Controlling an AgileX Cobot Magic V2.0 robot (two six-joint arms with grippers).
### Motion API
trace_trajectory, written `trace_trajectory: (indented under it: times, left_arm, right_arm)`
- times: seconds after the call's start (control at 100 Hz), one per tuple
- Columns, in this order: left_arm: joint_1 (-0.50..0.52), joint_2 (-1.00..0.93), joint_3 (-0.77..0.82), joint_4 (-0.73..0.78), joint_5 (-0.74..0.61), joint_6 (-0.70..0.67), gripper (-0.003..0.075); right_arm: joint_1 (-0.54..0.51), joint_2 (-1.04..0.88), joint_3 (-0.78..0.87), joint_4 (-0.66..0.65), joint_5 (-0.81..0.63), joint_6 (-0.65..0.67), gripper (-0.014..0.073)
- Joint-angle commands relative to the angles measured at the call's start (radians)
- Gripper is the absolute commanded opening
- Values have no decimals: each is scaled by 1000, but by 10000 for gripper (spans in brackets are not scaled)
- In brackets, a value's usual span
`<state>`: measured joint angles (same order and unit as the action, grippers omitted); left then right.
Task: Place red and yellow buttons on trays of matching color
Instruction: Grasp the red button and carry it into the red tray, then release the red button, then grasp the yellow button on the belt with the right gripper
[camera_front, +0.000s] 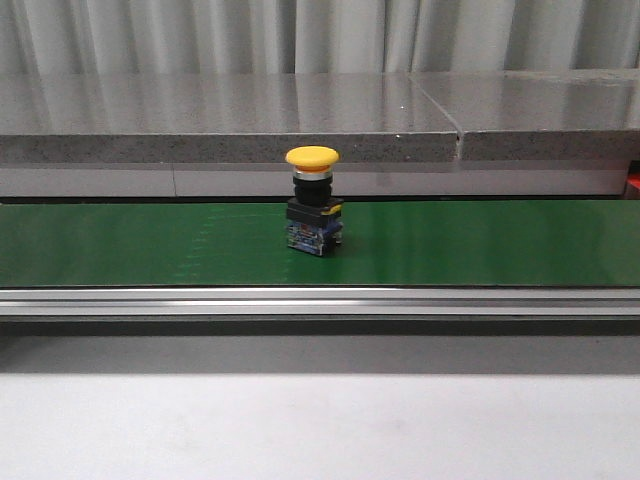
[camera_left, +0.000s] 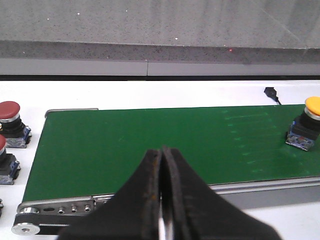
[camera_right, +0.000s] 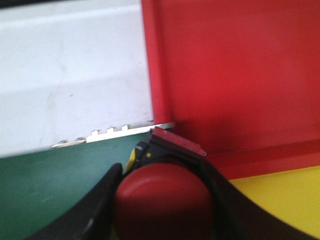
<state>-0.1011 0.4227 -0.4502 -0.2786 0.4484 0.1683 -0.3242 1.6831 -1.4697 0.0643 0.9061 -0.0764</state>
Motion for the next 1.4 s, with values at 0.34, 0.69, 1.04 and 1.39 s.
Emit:
trace_trajectory:
  times: [0.34, 0.69, 1.04, 1.39]
  left_arm:
    - [-7, 5, -27, -16, -65, 1, -19]
    - [-7, 5, -27, -16, -65, 1, -19]
    - [-7, 5, -27, -16, -65, 1, -19]
    - [-7, 5, -27, -16, -65, 1, -19]
  right_arm:
    - [-120, 238, -161, 62, -80, -11, 165]
    - [-120, 325, -164, 70, -127, -11, 182]
    - [-120, 322, -165, 70, -145, -14, 654]
    - [-112, 166, -164, 70, -123, -17, 647]
